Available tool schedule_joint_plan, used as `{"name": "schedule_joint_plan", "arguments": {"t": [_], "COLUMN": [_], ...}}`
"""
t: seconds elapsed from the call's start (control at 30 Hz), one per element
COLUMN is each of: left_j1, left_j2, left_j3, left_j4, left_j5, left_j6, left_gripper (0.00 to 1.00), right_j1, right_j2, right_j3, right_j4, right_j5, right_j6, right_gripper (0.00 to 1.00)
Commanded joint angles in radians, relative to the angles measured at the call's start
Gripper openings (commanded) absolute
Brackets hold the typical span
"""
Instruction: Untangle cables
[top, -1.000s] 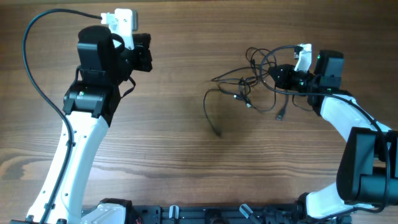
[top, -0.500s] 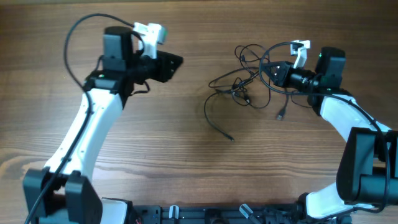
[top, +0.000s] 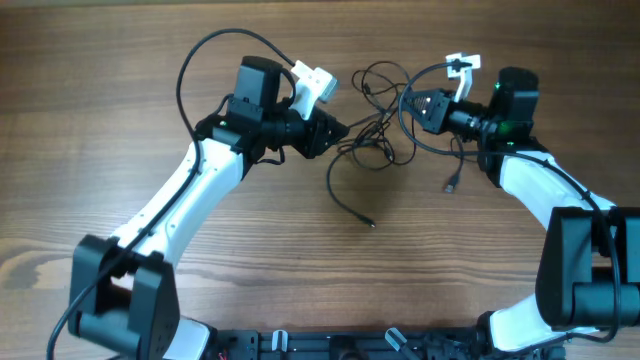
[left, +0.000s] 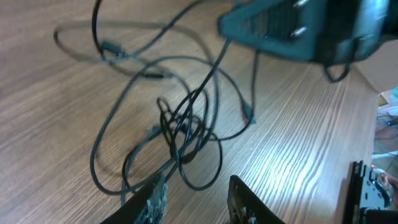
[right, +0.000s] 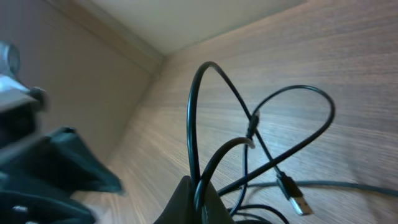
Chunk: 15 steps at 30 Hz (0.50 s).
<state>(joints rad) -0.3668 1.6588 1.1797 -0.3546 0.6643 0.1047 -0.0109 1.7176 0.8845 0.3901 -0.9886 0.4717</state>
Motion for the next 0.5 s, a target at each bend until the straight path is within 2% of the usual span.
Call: {"name": "schedule_joint_plan", "arguments": {"t": [0.0, 0.27, 0.47], "left_j1": [-0.007, -0.107, -0.176], "left_j2": [0.046, 0.082, 0.109], "left_j3": [0.018, 0.018, 0.018], "left_j4": [0.0, 0.024, 0.11], "left_j5": [0.045, 0.072, 0.051], "left_j6": [0.023, 0.023, 0.022], "left_gripper": [0.31, 0.28, 0.25], "right_j1": [0.002, 0.002, 0.002], "right_j2": [0.01, 0.01, 0.01], "right_j3": [-0.002, -0.002, -0.002], "right_j4": [0.021, 0.029, 0.029], "right_j5": [-0.046, -0.045, -0.046], "right_j6": [0.052, 0.052, 0.053], "right_gripper": [0.05, 0.04, 0.05]}}
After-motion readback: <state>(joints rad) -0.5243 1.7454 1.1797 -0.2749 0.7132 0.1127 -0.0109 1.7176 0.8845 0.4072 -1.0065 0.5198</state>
